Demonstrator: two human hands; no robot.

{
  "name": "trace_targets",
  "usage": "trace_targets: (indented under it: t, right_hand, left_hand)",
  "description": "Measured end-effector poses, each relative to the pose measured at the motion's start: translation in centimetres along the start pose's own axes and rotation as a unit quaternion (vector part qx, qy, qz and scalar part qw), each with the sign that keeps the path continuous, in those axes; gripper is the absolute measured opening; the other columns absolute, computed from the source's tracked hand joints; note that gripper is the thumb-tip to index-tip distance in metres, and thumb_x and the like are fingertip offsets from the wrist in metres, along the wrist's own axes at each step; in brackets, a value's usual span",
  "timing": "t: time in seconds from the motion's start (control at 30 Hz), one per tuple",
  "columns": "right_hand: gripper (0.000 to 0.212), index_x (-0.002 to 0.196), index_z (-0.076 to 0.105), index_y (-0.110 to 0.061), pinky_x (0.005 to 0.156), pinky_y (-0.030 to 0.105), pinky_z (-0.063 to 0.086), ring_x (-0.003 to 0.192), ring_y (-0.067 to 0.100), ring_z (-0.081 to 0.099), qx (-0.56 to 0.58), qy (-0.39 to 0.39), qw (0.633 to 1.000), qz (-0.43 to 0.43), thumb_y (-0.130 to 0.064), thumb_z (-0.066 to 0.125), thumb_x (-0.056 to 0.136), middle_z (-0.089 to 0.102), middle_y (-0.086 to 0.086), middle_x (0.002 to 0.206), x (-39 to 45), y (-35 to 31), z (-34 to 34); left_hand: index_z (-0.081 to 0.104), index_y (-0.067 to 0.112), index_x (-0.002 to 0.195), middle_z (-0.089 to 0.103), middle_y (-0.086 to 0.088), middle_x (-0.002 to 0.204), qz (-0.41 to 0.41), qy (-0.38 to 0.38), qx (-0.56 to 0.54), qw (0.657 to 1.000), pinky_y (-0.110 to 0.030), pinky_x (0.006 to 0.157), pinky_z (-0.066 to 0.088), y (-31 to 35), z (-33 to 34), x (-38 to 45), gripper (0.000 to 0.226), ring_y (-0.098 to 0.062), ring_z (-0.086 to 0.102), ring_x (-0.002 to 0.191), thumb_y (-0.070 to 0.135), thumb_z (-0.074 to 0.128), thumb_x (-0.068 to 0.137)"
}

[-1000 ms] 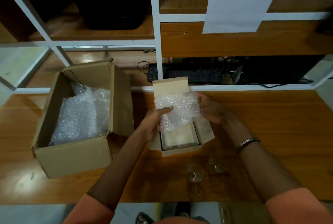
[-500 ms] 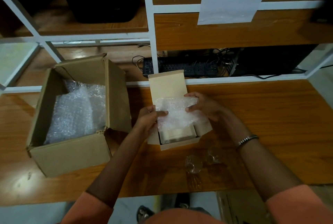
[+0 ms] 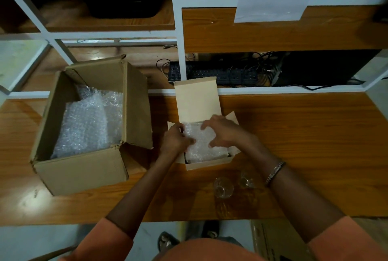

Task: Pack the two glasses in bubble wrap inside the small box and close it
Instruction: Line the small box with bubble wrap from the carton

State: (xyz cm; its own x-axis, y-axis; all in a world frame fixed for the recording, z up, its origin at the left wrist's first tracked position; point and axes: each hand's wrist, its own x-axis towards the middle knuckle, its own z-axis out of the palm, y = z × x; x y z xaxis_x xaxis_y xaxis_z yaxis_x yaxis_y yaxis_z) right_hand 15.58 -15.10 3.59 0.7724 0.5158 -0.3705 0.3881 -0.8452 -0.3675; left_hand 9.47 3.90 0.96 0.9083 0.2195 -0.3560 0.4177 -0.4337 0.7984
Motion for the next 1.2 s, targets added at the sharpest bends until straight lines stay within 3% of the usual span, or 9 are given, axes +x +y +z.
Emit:
trace_targets:
  t: [0.07, 0.17, 0.27, 0.43, 0.5, 0.6, 0.9, 1.07, 1.2]
  right_hand:
    - [0.077, 0.148, 0.043, -0.036, 0.105, 0.043, 0.046, 0.139, 0.029, 0.040, -0.042, -0.051, 0.998, 0.011, -0.027, 0.083, 0.083, 0.037, 0.004, 0.154, 0.2, 0.3, 1.5]
    - [0.078, 0.153, 0.038, -0.034, 0.101, 0.041, 0.047, 0.137, 0.030, 0.043, -0.093, -0.056, 0.994, 0.005, -0.023, 0.077, 0.086, 0.039, 0.007, 0.155, 0.3, 0.7, 3.4]
    - [0.077, 0.154, 0.037, -0.032, 0.101, 0.043, 0.048, 0.136, 0.031, 0.045, -0.139, -0.051, 0.989, -0.003, -0.027, 0.075, 0.087, 0.044, 0.009, 0.152, 0.4, 0.9, 4.2]
    - [0.076, 0.154, 0.038, -0.027, 0.104, 0.045, 0.046, 0.135, 0.033, 0.045, -0.183, -0.052, 0.982, -0.005, -0.027, 0.075, 0.088, 0.043, 0.013, 0.151, 0.7, 0.8, 4.6]
    - [0.073, 0.152, 0.041, -0.026, 0.104, 0.045, 0.046, 0.133, 0.033, 0.046, -0.198, -0.036, 0.979, -0.008, -0.026, 0.075, 0.087, 0.046, 0.013, 0.148, 0.7, 1.0, 4.8]
    - [0.068, 0.148, 0.046, -0.025, 0.104, 0.043, 0.043, 0.130, 0.031, 0.047, -0.210, -0.020, 0.977, -0.011, -0.026, 0.075, 0.086, 0.051, 0.012, 0.140, 0.8, 1.3, 4.8]
    - [0.027, 0.122, 0.067, -0.026, 0.108, 0.050, 0.036, 0.121, 0.028, 0.056, -0.346, 0.005, 0.938, -0.033, -0.019, 0.059, 0.098, 0.068, 0.004, 0.120, 0.8, 1.2, 5.5]
    - [0.024, 0.117, 0.069, -0.027, 0.107, 0.047, 0.039, 0.116, 0.027, 0.061, -0.357, 0.015, 0.932, -0.058, -0.021, 0.060, 0.096, 0.071, 0.002, 0.113, 1.0, 2.0, 5.4]
    - [0.027, 0.113, 0.074, -0.025, 0.091, 0.042, 0.053, 0.098, 0.026, 0.069, -0.295, 0.056, 0.951, -0.075, -0.012, 0.066, 0.090, 0.073, 0.002, 0.102, 0.8, 1.2, 5.0]
  left_hand:
    - [0.053, 0.017, 0.139, 0.067, -0.008, 0.132, 0.036, 0.006, 0.086, 0.996, -0.046, 0.089, 0.063, 0.0, 0.4, -0.1, 0.068, -0.030, 0.069, 0.116, 0.020, 0.089, 0.081]
    - [0.040, 0.016, 0.151, 0.050, -0.012, 0.149, 0.096, 0.030, 0.246, 0.964, -0.035, 0.085, 0.059, -0.2, 1.3, -0.8, 0.089, -0.030, 0.065, 0.120, 0.021, 0.091, 0.079]
    - [0.042, 0.016, 0.153, 0.041, -0.012, 0.155, 0.183, 0.090, 0.358, 0.911, -0.036, 0.091, 0.059, 0.1, 1.6, -1.4, 0.079, -0.028, 0.054, 0.132, 0.023, 0.084, 0.086]
    - [0.054, 0.013, 0.148, 0.048, -0.010, 0.157, 0.230, -0.023, 0.520, 0.822, -0.044, 0.123, 0.030, 0.1, 2.3, 0.2, 0.061, -0.030, 0.036, 0.149, 0.023, 0.075, 0.092]
    - [0.055, 0.011, 0.146, 0.047, -0.014, 0.157, 0.225, -0.046, 0.590, 0.774, -0.047, 0.128, 0.018, -0.5, 2.9, 0.7, 0.058, -0.033, 0.032, 0.151, 0.029, 0.072, 0.093]
    - [0.060, 0.011, 0.142, 0.052, -0.014, 0.154, 0.220, -0.062, 0.638, 0.735, -0.051, 0.131, 0.008, -1.4, 3.9, 1.0, 0.052, -0.033, 0.032, 0.152, 0.038, 0.067, 0.097]
    - [0.071, 0.013, 0.120, 0.076, -0.006, 0.120, 0.214, -0.074, 0.643, 0.732, -0.050, 0.132, 0.002, -2.7, 5.0, 2.2, 0.029, -0.023, 0.064, 0.125, 0.032, 0.063, 0.100]
    - [0.071, 0.015, 0.120, 0.075, -0.005, 0.122, 0.235, -0.065, 0.617, 0.748, -0.046, 0.129, 0.004, -2.4, 4.6, 2.0, 0.028, -0.022, 0.065, 0.122, 0.033, 0.067, 0.098]
    - [0.067, 0.014, 0.133, 0.067, -0.009, 0.140, 0.244, -0.051, 0.619, 0.745, -0.046, 0.129, 0.005, -2.6, 4.6, 1.5, 0.046, -0.025, 0.057, 0.137, 0.042, 0.067, 0.097]
